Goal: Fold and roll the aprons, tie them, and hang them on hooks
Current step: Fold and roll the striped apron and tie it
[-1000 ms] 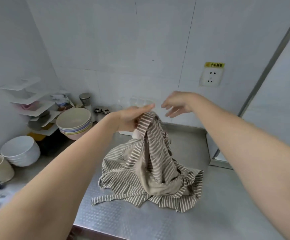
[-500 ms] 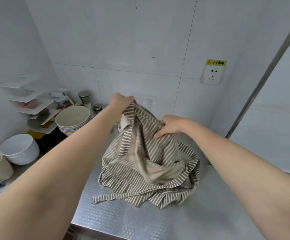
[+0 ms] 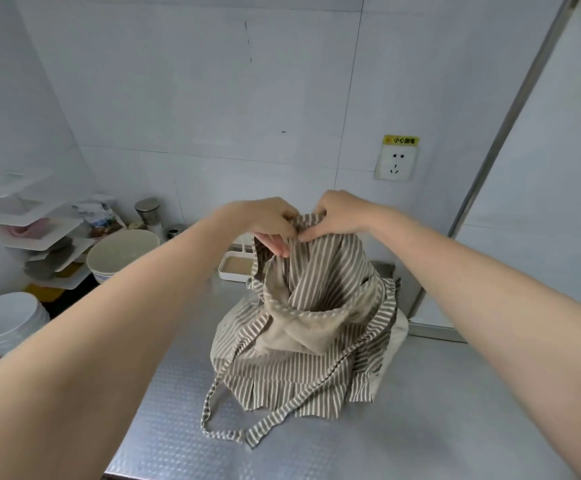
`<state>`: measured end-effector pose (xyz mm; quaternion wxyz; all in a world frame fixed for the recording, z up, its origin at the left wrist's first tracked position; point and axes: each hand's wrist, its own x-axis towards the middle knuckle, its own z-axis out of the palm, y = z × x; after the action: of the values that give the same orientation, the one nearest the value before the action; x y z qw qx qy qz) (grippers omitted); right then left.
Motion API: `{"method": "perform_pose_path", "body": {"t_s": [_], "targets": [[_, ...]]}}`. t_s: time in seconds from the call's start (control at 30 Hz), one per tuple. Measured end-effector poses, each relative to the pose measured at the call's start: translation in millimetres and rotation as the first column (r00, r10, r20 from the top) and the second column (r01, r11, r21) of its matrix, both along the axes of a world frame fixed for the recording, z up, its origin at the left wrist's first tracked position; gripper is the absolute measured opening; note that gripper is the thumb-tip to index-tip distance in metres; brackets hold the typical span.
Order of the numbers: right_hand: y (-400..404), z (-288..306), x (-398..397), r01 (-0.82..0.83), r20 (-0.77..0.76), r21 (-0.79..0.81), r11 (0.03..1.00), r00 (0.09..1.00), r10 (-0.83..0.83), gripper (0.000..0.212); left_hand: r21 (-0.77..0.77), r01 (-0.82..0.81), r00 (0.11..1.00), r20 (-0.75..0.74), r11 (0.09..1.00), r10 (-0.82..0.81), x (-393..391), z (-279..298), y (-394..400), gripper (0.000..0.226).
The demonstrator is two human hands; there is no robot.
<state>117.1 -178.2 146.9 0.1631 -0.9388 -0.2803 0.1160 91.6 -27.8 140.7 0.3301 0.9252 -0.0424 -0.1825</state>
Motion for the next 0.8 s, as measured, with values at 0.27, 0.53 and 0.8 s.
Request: {"method": "perform_pose_path", "body": {"t_s": [0.27, 0.53, 0.8], "targets": [[-12, 4, -13, 0.109, -0.687, -0.006, 0.994, 0.721, -0.084, 0.01, 0.327, -0.217, 0.696, 0.712, 0.92, -0.089, 7, 35, -8, 0.03], [-23, 26, -14, 0.282, -0.437, -0.289, 0.915, 0.812, -0.388, 0.017, 0.475, -0.41, 0.698, 0.713, 0.779, -0.068, -2, 48, 22, 0.03], [-29, 63, -21, 0.347, 0.346, -0.194, 0.918, 0.899, -0.266, 0.04, 0.485, -0.547, 0.752, 0.643, 0.682, 0.146, -18, 53, 36, 0.024]]}}
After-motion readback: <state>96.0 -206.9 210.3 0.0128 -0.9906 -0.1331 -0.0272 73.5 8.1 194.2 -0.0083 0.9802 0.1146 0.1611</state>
